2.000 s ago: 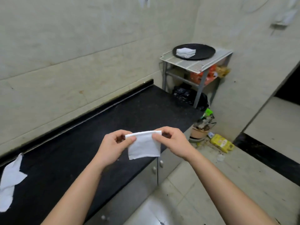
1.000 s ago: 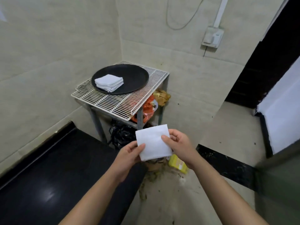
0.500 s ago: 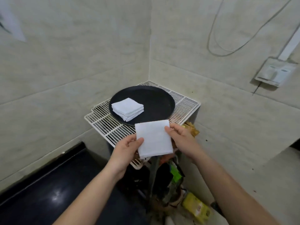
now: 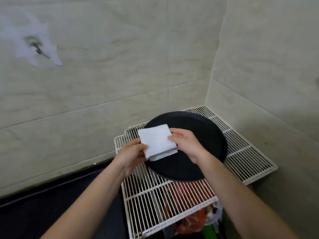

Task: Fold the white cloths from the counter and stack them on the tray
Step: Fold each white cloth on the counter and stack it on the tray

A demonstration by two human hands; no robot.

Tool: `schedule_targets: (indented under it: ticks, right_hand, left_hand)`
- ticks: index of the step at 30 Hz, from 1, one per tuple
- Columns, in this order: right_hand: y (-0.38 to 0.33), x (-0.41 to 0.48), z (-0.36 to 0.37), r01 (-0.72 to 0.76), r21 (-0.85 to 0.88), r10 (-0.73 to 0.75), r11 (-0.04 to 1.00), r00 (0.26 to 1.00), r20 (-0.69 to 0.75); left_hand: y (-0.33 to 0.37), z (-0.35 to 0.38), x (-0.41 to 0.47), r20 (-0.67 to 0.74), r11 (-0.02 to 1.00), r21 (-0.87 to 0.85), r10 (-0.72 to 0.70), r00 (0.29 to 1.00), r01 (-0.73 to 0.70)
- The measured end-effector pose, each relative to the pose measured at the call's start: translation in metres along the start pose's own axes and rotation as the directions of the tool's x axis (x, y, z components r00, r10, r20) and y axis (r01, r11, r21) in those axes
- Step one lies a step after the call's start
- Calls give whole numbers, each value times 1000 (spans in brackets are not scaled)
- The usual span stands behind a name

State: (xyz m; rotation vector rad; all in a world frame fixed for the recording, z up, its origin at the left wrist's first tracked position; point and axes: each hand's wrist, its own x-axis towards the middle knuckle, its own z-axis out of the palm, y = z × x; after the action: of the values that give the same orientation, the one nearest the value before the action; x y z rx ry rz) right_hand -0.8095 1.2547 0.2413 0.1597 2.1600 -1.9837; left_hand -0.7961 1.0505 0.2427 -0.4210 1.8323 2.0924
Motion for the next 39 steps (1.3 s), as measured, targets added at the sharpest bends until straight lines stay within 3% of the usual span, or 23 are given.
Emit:
schedule_targets:
  ticks: [7,13,18,24,28,30,32,35,37,39]
  right_hand:
    - [8,43,-7,-54,-64,57,997,997,47]
    - [15,45,-13,-28,-74,30,997,999,34]
    - [28,43,-16,48,-261,-59,964,998,-31]
    - [37,37,-12,104,-400,-136,910,989,-52]
    - [25,29,-11,174,-501,-277,847,951,-137]
    - [12,24,-4,243,-532,-378,811,912,-159]
    - [0,18,13,318,-593,-468,740,876,-115]
    - [-14,7,59,445,-723,-578,528,812,78]
    - [-14,-2,103,558,-744,-635,368,735,237]
    - [-10,-15,150,657,-711,-663,251,652,368]
  left_hand:
    - [-8,3,26,-271,999,43,25,962,-13]
    - [-20,3,27,-278,975,198,157,948,-103]
    - [-34,11,25,-277,933,320,259,925,-165]
    - [-45,10,22,-271,938,309,248,930,-160]
    - [-37,-4,4,-310,906,354,350,884,-234]
    - [-33,-21,-12,-335,838,461,470,817,-293]
    - [-29,-44,-35,-340,672,692,627,701,-266]
    - [-29,-90,-79,-319,341,938,785,532,60]
    - [-35,-126,-114,-347,260,935,806,480,239]
    - [-51,-164,-149,-417,243,888,784,460,391]
